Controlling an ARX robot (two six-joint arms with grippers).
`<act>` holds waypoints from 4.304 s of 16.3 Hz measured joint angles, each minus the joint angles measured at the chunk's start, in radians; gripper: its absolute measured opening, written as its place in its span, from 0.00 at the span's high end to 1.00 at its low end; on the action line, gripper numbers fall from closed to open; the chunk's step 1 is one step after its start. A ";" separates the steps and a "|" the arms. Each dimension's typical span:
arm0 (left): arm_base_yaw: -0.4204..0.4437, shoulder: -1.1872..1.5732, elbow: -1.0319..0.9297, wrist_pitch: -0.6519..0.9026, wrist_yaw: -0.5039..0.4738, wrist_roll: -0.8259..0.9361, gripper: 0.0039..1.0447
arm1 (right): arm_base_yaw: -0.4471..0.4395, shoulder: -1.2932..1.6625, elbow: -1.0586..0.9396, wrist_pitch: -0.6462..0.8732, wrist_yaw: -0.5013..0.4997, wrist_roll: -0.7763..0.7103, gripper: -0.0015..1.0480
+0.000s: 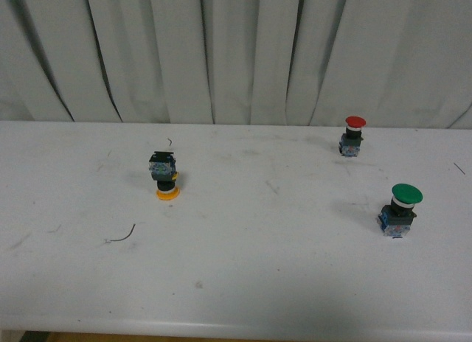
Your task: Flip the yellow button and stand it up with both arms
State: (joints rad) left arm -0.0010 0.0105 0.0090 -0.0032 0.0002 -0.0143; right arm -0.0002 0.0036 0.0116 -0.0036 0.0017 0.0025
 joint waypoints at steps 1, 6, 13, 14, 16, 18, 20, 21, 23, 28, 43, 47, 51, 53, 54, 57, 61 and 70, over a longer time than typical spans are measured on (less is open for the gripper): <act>0.000 0.000 0.000 0.000 0.000 0.000 0.06 | 0.000 0.000 0.000 0.000 0.000 0.000 0.06; 0.000 0.000 0.000 0.000 0.000 0.000 0.06 | 0.000 0.000 0.000 0.000 0.000 0.000 0.06; 0.000 0.000 0.000 0.000 0.000 0.000 0.06 | 0.000 0.000 0.000 0.000 0.000 0.000 0.06; 0.000 0.000 0.000 0.000 0.000 0.000 0.06 | 0.000 0.000 0.000 0.000 0.000 0.000 0.06; 0.000 0.000 0.000 0.000 0.000 0.000 0.06 | 0.000 0.000 0.000 0.000 0.000 0.000 0.06; 0.000 0.000 0.000 0.000 0.000 0.000 0.06 | 0.000 0.000 0.000 0.000 0.000 0.000 0.06; 0.000 0.000 0.000 0.000 0.000 0.000 0.06 | 0.000 0.000 0.000 0.000 0.000 0.000 0.06; 0.000 0.000 0.000 0.000 0.000 0.000 0.06 | 0.000 0.000 0.000 0.000 0.000 0.000 0.06; 0.000 0.000 0.000 0.000 0.000 0.000 0.06 | 0.000 0.000 0.000 0.000 0.000 0.000 0.06; -0.026 0.266 0.158 -0.111 -0.213 -0.246 0.06 | 0.000 0.000 0.000 0.000 -0.001 0.000 0.06; -0.162 2.006 1.255 0.180 -0.017 -0.142 0.06 | 0.000 0.000 0.000 0.000 -0.002 0.000 0.06; -0.162 2.139 1.447 -0.034 0.038 -0.061 0.06 | 0.000 0.000 0.000 0.000 -0.002 0.000 0.06; -0.162 2.197 1.514 -0.142 0.065 -0.053 0.06 | 0.000 0.000 0.000 0.000 -0.002 0.000 0.06; -0.163 2.220 1.527 -0.156 0.062 -0.052 0.06 | 0.000 0.000 0.000 0.000 -0.002 0.000 0.06; -0.162 2.240 1.540 -0.161 0.039 -0.046 0.06 | 0.000 0.000 0.000 0.000 -0.002 0.000 0.06; -0.147 2.297 1.582 -0.175 0.008 -0.040 0.06 | 0.000 0.000 0.000 0.000 -0.002 0.000 0.06; -0.146 2.306 1.592 -0.171 -0.006 -0.004 0.14 | 0.000 0.000 0.000 0.000 -0.002 0.000 0.06; -0.174 2.256 1.549 -0.162 0.003 0.003 0.66 | 0.000 0.000 0.000 0.000 -0.002 0.000 0.06</act>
State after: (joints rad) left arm -0.1753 2.2669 1.5581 -0.1654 0.0032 -0.0109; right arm -0.0002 0.0036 0.0116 -0.0036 0.0002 0.0021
